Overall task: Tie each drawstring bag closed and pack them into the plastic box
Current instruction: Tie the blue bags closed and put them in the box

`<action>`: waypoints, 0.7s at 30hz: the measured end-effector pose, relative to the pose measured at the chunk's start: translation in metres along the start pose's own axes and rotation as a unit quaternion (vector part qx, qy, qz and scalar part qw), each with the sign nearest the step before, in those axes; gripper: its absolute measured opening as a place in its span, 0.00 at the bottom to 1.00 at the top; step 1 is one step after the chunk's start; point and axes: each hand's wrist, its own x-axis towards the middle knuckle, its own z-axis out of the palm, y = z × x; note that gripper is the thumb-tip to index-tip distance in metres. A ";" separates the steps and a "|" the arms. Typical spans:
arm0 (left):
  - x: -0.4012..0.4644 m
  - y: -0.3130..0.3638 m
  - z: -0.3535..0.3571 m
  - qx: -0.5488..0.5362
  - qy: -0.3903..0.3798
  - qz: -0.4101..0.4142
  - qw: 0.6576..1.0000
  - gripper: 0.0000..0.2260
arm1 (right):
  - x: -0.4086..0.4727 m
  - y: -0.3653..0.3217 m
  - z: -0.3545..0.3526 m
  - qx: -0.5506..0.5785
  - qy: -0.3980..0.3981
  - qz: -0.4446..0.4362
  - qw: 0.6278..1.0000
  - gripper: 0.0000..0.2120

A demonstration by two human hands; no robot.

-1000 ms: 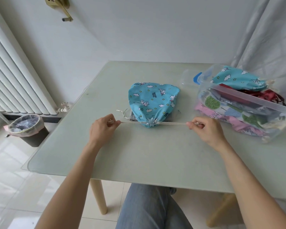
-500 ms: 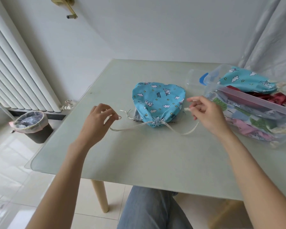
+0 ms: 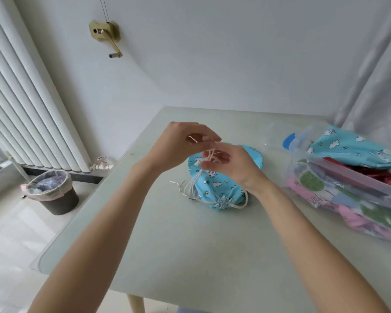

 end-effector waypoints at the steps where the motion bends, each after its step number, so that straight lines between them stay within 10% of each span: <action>1: 0.009 0.001 0.006 -0.009 0.003 -0.002 1.000 0.05 | 0.002 0.002 -0.003 0.002 0.028 0.003 1.000 0.08; 5: 0.023 -0.016 0.028 -0.080 0.052 -0.078 0.992 0.15 | 0.003 0.009 -0.024 0.040 0.122 0.001 0.992 0.03; 8: 0.017 -0.035 0.054 -0.117 -0.049 -0.143 0.982 0.25 | 0.001 0.015 -0.040 0.053 0.149 0.006 0.987 0.07; 12: 0.019 -0.048 0.081 -0.117 -0.098 -0.154 0.976 0.07 | 0.000 0.028 -0.053 0.047 0.177 0.016 0.983 0.08; 21: 0.028 -0.064 0.093 -0.308 -0.051 -0.237 0.920 0.09 | 0.001 0.042 -0.072 0.056 0.104 0.019 0.993 0.13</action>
